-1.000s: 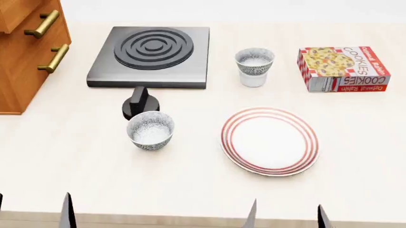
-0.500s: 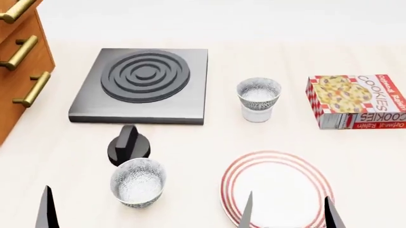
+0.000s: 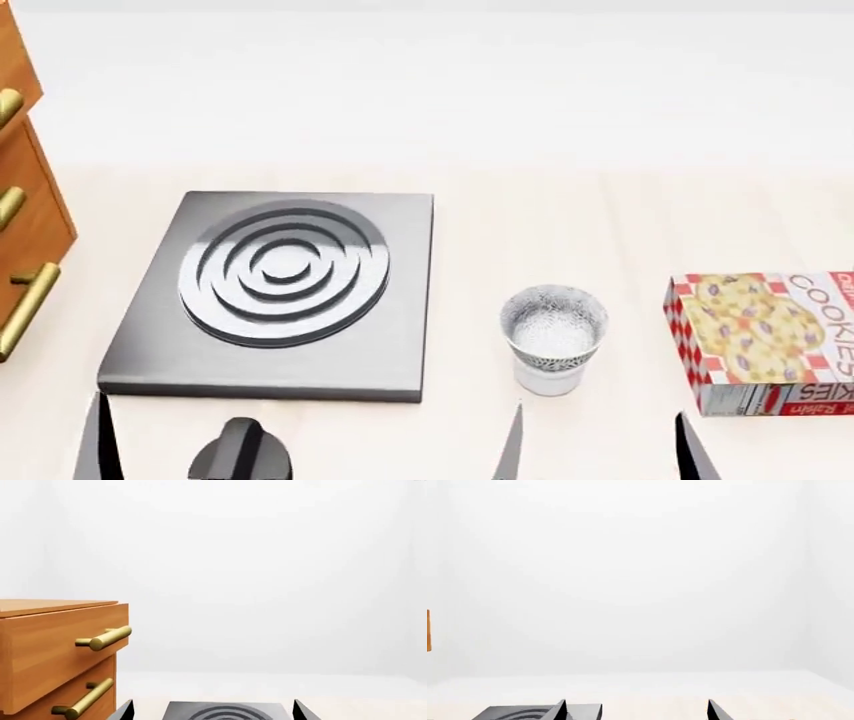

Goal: Pick the akita bowl on the ramekin and place it on the plate.

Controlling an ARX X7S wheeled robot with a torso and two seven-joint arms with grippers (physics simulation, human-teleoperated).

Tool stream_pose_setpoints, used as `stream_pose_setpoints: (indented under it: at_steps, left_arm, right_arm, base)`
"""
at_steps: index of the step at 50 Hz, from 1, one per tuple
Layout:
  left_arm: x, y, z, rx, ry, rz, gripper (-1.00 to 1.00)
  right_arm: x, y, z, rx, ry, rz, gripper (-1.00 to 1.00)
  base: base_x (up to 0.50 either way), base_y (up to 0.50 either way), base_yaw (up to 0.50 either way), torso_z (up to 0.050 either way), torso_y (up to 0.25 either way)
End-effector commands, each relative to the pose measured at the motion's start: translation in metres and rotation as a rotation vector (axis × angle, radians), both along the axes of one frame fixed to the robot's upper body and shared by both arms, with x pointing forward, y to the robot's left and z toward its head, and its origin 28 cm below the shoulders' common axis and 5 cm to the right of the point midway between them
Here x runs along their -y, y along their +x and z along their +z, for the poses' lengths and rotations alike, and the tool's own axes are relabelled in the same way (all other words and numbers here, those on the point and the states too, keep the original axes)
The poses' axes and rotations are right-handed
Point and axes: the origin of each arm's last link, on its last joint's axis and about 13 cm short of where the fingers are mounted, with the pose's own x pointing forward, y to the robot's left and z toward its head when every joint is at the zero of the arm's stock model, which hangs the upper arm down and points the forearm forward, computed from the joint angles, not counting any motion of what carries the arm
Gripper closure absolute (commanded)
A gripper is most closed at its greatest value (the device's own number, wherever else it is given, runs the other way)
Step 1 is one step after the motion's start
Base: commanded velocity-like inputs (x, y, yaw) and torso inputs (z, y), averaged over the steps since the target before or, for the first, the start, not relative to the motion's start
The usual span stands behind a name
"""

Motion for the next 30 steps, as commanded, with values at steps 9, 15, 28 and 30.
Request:
stream_pose_setpoints:
  at_steps: [9, 15, 28, 30]
  left_arm:
    - [0.0, 0.001, -0.001, -0.002, 0.008, -0.004, -1.0]
    - [0.0, 0.001, -0.002, -0.005, 0.013, 0.0, -1.0]
    - [-0.001, -0.001, -0.001, 0.041, 0.033, 0.033, -1.0]
    - [-0.001, -0.001, -0.002, 0.041, 0.023, 0.025, -1.0]
  right_arm:
    - [-0.002, -0.005, 0.005, 0.066, -0.009, 0.076, -1.0]
    - [-0.002, -0.004, 0.0, 0.063, -0.001, 0.092, -1.0]
    - [-0.002, -0.005, 0.0, 0.06, -0.001, 0.091, -1.0]
    - [-0.002, -0.004, -0.002, 0.053, 0.0, 0.083, -1.0]
  base:
    - [0.22, 0.0, 0.0, 0.05, 0.0]
    - [0.0, 0.0, 0.0, 0.05, 0.0]
    - [0.0, 0.0, 0.0, 0.036, -0.019]
    - [0.0, 0.0, 0.0, 0.0, -0.25]
